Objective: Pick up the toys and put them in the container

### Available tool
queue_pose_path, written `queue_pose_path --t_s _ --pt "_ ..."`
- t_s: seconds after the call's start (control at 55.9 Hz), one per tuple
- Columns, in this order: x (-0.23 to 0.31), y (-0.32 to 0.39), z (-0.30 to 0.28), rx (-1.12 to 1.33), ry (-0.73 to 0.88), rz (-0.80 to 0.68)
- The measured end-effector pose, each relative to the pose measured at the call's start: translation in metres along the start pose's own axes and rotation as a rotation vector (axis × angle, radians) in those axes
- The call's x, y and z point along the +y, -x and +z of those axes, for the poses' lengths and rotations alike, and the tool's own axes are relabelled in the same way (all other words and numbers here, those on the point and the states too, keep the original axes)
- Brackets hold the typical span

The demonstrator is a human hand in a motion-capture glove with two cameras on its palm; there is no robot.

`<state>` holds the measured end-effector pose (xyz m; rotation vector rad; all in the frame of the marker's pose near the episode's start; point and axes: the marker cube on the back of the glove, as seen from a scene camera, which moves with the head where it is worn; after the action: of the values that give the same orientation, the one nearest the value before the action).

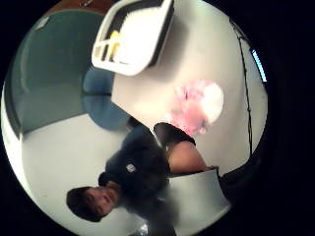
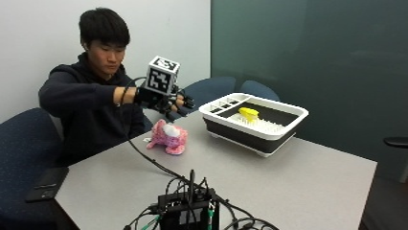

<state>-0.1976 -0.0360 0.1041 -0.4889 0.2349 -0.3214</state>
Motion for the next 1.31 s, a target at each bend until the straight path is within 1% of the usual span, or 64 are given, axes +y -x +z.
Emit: queue_pose_path --t_s 0.072,0.179,0.251,0.304,0.394,0.537,0.662,0.716,0.806,0.931,1.056,1.146,1.253,1.307 --pt "0.001 0.004 0.034 0.009 0.052 -0.027" --pt "0.004 0.023 0.091 0.045 0.178 -0.132" --pt "-0.001 0.027 0.115 0.022 0.257 -0.169" --pt "-0.006 0.03 0.122 -0.014 0.275 -0.186" --pt "-0.012 0.037 0.132 -0.021 0.222 -0.196" --pt "-0.021 0.054 0.142 0.057 -0.035 -0.226" --pt "-0.028 0.062 0.134 0.024 -0.079 -0.22" --pt "-0.032 0.062 0.123 0.038 -0.098 -0.188" --pt "-0.037 0.056 0.082 0.006 -0.155 -0.144" --pt "-0.042 0.067 -0.005 -0.063 -0.28 -0.098" --pt "-0.054 0.08 -0.076 -0.103 -0.359 -0.069" --pt "-0.075 0.099 -0.119 -0.185 -0.429 -0.094" --pt "-0.113 0.098 -0.156 -0.295 -0.496 -0.024" --pt "-0.135 0.106 -0.163 -0.322 -0.519 -0.003"
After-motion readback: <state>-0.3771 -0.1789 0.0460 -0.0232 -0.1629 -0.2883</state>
